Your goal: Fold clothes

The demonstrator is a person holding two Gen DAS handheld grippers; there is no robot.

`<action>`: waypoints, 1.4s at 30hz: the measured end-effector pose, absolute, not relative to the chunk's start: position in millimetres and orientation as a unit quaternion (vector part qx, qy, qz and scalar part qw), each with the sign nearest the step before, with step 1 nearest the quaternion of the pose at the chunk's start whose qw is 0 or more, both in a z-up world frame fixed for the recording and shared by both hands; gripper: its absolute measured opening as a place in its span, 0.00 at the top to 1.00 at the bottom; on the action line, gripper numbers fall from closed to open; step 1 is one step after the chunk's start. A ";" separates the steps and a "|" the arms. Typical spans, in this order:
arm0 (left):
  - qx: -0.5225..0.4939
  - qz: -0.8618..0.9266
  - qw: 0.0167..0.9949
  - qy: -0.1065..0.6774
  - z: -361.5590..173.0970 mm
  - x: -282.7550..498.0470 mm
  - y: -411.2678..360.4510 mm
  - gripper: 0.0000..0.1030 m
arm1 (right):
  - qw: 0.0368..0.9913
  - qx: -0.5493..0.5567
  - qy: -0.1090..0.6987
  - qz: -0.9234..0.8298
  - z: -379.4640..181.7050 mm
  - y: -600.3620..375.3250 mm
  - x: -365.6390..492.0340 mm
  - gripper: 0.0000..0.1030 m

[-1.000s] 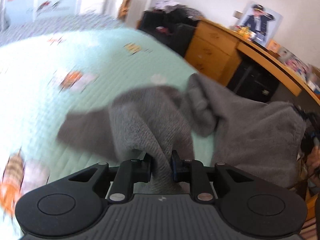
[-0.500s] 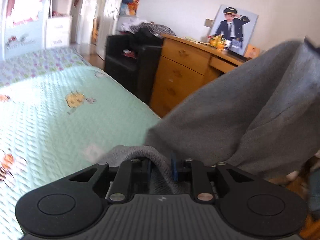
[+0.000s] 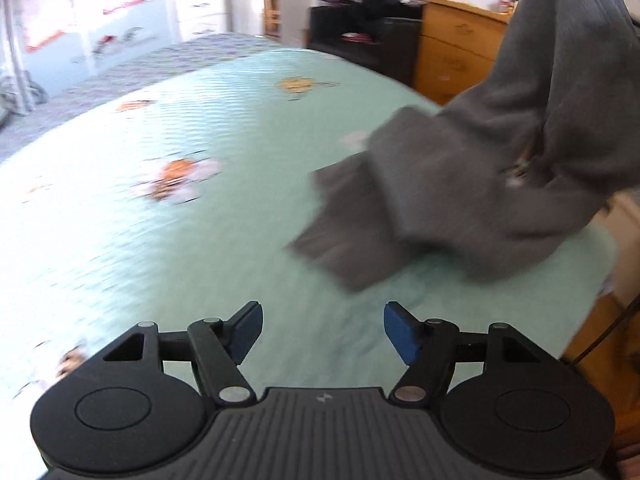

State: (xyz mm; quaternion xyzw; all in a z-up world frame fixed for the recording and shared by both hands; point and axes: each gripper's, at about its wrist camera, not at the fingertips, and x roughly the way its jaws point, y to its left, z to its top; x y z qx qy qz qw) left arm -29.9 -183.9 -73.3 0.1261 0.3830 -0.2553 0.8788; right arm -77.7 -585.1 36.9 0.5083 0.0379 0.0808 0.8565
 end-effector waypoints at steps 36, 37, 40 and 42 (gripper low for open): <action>0.050 -0.163 0.900 0.401 -89.5 -68.7 -69.2 0.26 | 0.843 0.404 0.244 0.258 -30.5 -381.4 -40.6 0.37; 0.045 -0.168 0.899 0.403 -89.1 -69.1 -72.3 0.24 | 0.841 0.420 0.235 0.245 -43.3 -395.2 -46.3 0.37; 0.030 -0.179 0.893 0.412 -88.9 -69.5 -81.4 0.22 | 0.830 0.480 0.203 0.201 -73.2 -438.9 -75.1 0.37; 0.011 -0.167 0.886 0.432 -95.7 -64.5 -83.4 0.22 | 0.827 0.502 0.186 0.171 -84.9 -465.2 -95.7 0.37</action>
